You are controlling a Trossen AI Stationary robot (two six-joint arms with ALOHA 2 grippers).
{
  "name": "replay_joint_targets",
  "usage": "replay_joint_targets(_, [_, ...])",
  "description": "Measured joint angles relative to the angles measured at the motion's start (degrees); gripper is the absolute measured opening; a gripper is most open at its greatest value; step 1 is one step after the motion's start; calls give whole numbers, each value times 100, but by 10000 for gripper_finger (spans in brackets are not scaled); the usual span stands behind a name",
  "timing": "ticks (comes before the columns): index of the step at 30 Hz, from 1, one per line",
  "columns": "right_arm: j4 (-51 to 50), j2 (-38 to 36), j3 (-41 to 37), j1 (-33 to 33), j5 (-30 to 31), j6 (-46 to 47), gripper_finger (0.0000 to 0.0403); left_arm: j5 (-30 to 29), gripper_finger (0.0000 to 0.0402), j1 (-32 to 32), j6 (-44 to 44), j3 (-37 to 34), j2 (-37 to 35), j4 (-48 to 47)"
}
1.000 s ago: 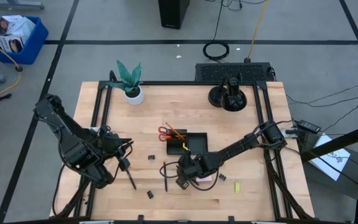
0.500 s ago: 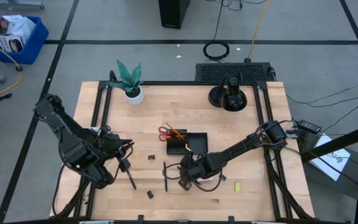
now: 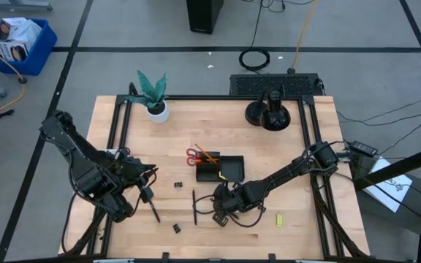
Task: Pick and place office supplies into organizer
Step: Put the right black pen into the desk organizer
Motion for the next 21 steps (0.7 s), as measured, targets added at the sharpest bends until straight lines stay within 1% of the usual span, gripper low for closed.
replay_joint_targets(9, [14, -8, 4, -2, 4, -34, 19, 0, 53, 1, -1, 0, 0, 0])
replay_joint_targets(12, [117, -20, 4, -2, -96, -78, 19, -1, 53, 2, -3, 0, 0, -1])
replay_joint_targets(17, [227, -244, 13, -4, -55, -234, 19, -2, 53, 1, -4, 0, 0, 0])
replay_joint_targets(21, [274, -510, 15, -4, 147, -375, 19, -2, 53, 2, -5, 0, 0, 2])
